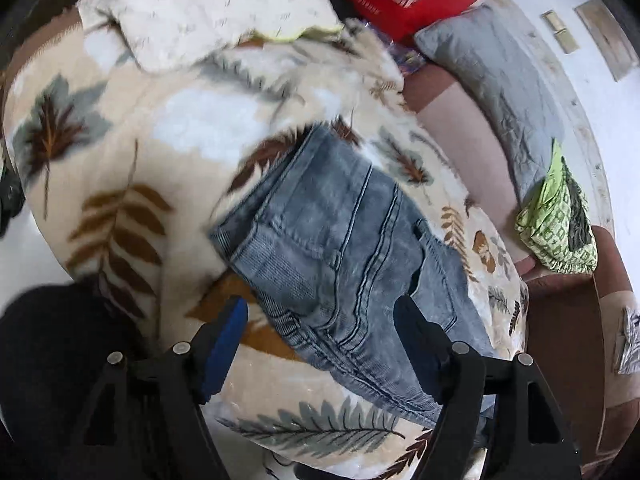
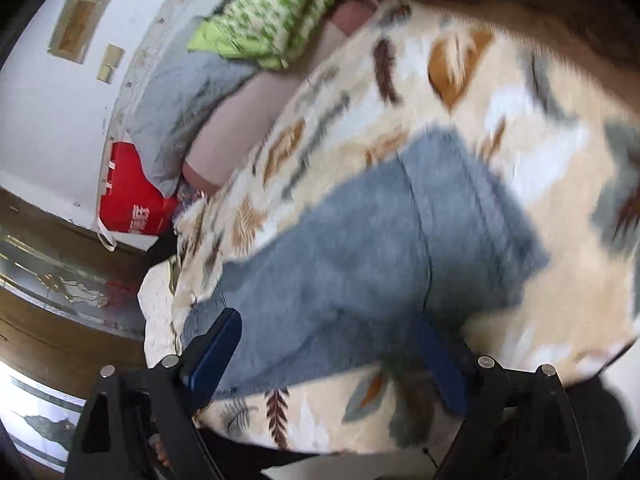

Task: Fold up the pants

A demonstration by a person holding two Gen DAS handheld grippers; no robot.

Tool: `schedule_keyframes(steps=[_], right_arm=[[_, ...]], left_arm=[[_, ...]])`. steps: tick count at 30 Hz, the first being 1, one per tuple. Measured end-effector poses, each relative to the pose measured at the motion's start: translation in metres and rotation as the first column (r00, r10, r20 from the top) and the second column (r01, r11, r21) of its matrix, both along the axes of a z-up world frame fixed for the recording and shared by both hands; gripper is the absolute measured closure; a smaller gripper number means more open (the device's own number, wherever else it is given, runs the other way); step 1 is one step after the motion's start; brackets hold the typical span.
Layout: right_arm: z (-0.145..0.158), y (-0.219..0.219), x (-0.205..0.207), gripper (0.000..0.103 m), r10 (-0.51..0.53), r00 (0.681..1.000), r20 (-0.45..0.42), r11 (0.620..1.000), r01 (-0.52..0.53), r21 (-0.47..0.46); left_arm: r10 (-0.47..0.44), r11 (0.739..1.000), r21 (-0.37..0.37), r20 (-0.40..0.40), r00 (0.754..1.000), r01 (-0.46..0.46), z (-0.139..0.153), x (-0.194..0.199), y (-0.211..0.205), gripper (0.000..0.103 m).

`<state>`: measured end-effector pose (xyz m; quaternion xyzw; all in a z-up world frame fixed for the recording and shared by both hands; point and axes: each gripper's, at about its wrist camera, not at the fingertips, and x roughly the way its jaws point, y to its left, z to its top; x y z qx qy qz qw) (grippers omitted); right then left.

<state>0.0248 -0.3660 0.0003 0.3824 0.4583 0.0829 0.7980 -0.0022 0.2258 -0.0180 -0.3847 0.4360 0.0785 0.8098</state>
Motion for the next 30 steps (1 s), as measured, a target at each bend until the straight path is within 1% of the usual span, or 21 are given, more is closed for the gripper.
schedule_keyframes(steps=[2, 4, 6, 9, 12, 14, 15, 16, 17, 19, 21, 22, 23, 25, 26, 27, 28, 29, 30], right_arm=[[-0.014, 0.003, 0.000, 0.013, -0.016, 0.999, -0.033, 1.000, 0.017, 0.025], [-0.023, 0.006, 0.001, 0.013, -0.014, 0.999, -0.047, 0.998, 0.017, 0.058], [-0.026, 0.008, 0.001, 0.013, -0.014, 0.999, -0.053, 0.998, 0.018, 0.062], [-0.029, 0.003, -0.006, 0.013, -0.030, 0.998, -0.053, 0.997, 0.034, 0.064], [-0.031, -0.012, -0.014, 0.013, -0.065, 0.995, -0.073, 0.995, 0.071, 0.076], [-0.033, -0.022, -0.019, 0.013, -0.085, 0.992, -0.091, 0.992, 0.093, 0.086], [-0.034, -0.026, -0.022, 0.014, -0.095, 0.991, -0.095, 0.990, 0.104, 0.092], [-0.034, -0.029, -0.023, 0.014, -0.101, 0.990, -0.094, 0.989, 0.111, 0.102], [-0.034, -0.032, -0.023, 0.014, -0.109, 0.989, -0.097, 0.987, 0.120, 0.107], [-0.034, -0.037, -0.024, 0.014, -0.132, 0.986, -0.104, 0.983, 0.144, 0.113], [-0.034, -0.041, -0.024, 0.014, -0.152, 0.982, -0.108, 0.980, 0.164, 0.113], [-0.034, -0.044, -0.024, 0.014, -0.162, 0.981, -0.108, 0.979, 0.174, 0.110], [-0.036, -0.047, -0.024, 0.014, -0.180, 0.977, -0.117, 0.977, 0.191, 0.098], [-0.041, -0.056, -0.024, 0.014, -0.227, 0.964, -0.136, 0.966, 0.240, 0.096], [-0.043, -0.060, -0.023, 0.014, -0.249, 0.957, -0.147, 0.959, 0.265, 0.099], [-0.045, -0.064, -0.022, 0.017, -0.264, 0.952, -0.156, 0.954, 0.281, 0.103], [-0.048, -0.067, -0.019, 0.030, -0.272, 0.949, -0.159, 0.950, 0.291, 0.112], [-0.053, -0.070, -0.015, 0.042, -0.272, 0.946, -0.175, 0.949, 0.294, 0.113], [-0.056, -0.070, -0.012, 0.070, -0.269, 0.944, -0.192, 0.951, 0.292, 0.104]], left_arm=[[0.027, 1.000, -0.004, -0.010, 1.000, -0.028, -0.005, 0.007, 0.002, 0.027], [0.042, 0.999, -0.030, -0.029, 0.999, -0.043, -0.012, 0.017, 0.008, 0.041], [0.047, 0.999, -0.023, -0.072, 0.996, -0.049, -0.018, 0.023, 0.011, 0.092], [0.048, 0.999, 0.000, -0.073, 0.996, -0.048, -0.014, 0.024, 0.014, 0.099], [0.057, 0.998, -0.002, -0.046, 0.997, -0.057, -0.004, 0.021, 0.018, 0.100], [0.063, 0.998, 0.033, -0.014, 0.998, -0.062, 0.009, 0.020, 0.021, 0.100], [0.066, 0.996, 0.064, 0.007, 0.998, -0.066, 0.017, 0.019, 0.023, 0.100], [0.075, 0.994, 0.080, 0.024, 0.997, -0.077, 0.021, 0.020, 0.027, 0.100], [0.084, 0.993, 0.081, 0.031, 0.996, -0.086, 0.022, 0.020, 0.032, 0.100], [0.087, 0.994, 0.071, 0.013, 0.996, -0.088, 0.014, 0.027, 0.043, 0.100], [0.063, 0.996, 0.067, -0.028, 0.998, -0.061, -0.002, 0.034, 0.045, 0.100], [0.062, 0.995, 0.076, -0.051, 0.997, -0.058, -0.011, 0.034, 0.046, 0.099], [0.061, 0.996, 0.069, -0.068, 0.996, -0.056, -0.018, 0.034, 0.047, 0.097], [0.062, 0.998, 0.034, -0.085, 0.994, -0.059, -0.028, 0.031, 0.049, 0.091], [0.062, 0.998, 0.026, -0.082, 0.995, -0.060, -0.029, 0.029, 0.050, 0.084], [0.059, 0.998, 0.027, -0.077, 0.995, -0.057, -0.028, 0.027, 0.052, 0.079], [0.058, 0.998, 0.044, -0.074, 0.996, -0.055, -0.022, 0.024, 0.051, 0.075], [0.064, 0.996, 0.063, -0.068, 0.996, -0.059, -0.016, 0.021, 0.051, 0.063], [0.077, 0.994, 0.085, -0.059, 0.995, -0.072, -0.010, 0.017, 0.051, 0.054]])
